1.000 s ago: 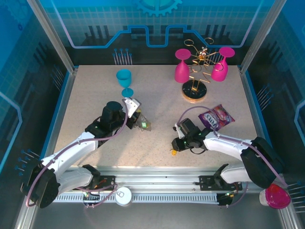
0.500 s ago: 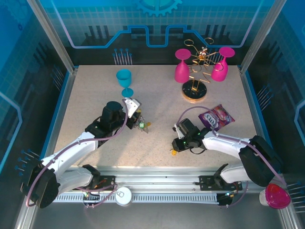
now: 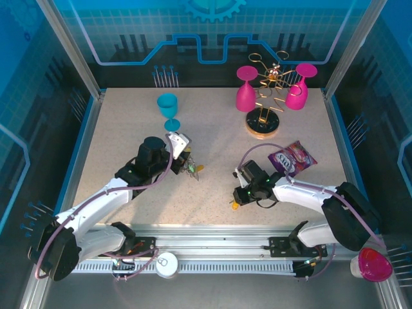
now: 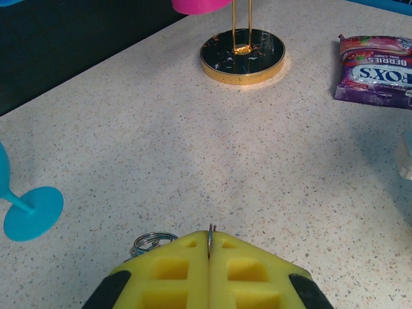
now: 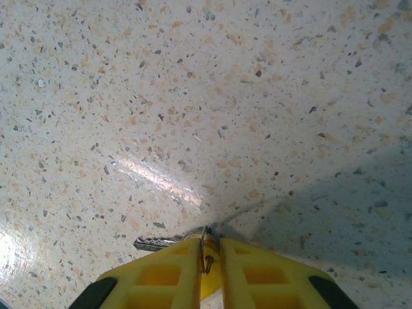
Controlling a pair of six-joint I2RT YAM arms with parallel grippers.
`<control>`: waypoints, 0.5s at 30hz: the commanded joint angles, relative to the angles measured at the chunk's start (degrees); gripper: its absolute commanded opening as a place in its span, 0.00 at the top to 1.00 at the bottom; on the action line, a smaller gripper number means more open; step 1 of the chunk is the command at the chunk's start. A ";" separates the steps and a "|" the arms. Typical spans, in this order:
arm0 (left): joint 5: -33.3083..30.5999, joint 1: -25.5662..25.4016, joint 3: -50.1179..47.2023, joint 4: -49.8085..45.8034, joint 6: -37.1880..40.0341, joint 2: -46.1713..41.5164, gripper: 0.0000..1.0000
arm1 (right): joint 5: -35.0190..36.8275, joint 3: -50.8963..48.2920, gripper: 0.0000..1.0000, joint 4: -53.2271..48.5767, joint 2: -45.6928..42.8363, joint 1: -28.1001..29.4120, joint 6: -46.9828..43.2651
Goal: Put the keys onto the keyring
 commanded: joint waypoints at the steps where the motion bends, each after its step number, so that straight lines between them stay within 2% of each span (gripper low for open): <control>1: 1.68 -0.55 -0.13 1.68 0.96 -0.17 1.00 | -0.03 1.44 0.82 -1.58 0.05 1.05 -0.49; 15: 1.87 -0.52 -0.27 1.52 1.15 -0.27 1.00 | 0.14 1.59 0.88 -2.01 0.76 1.47 -0.60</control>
